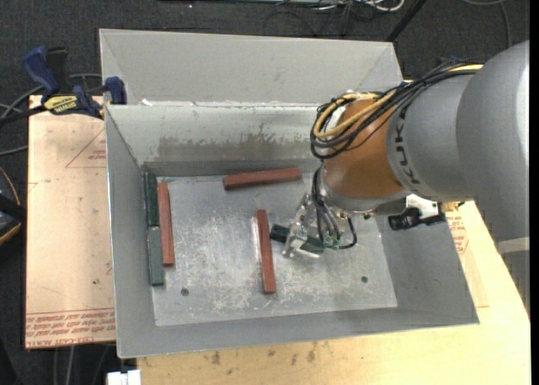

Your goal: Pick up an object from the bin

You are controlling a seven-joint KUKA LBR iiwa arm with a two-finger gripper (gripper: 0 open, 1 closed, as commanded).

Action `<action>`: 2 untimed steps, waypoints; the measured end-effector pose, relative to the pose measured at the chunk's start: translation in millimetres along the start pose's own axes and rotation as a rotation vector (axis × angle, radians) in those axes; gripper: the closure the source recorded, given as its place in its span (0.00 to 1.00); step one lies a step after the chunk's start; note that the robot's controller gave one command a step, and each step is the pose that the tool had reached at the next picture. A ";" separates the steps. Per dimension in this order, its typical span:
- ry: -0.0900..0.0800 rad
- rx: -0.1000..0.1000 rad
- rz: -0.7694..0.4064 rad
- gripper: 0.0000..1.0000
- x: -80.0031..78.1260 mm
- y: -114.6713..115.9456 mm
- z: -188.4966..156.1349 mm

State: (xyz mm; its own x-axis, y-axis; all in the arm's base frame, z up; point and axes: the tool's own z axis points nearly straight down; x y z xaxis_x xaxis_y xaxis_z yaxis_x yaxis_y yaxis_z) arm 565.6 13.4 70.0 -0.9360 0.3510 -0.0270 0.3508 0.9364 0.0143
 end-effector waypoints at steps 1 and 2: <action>0.004 0.002 -0.001 1.00 -1.2 0.6 -8.2; 0.012 0.007 -0.002 1.00 0.0 0.2 -14.3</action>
Offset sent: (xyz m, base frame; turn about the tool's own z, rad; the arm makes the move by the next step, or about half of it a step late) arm -0.0002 0.0002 0.0412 -0.0002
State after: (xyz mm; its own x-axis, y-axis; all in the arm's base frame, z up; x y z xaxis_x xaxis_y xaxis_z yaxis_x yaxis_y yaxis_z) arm 565.2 13.5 84.3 -0.9369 0.3492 -0.0149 0.3491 0.9370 0.0072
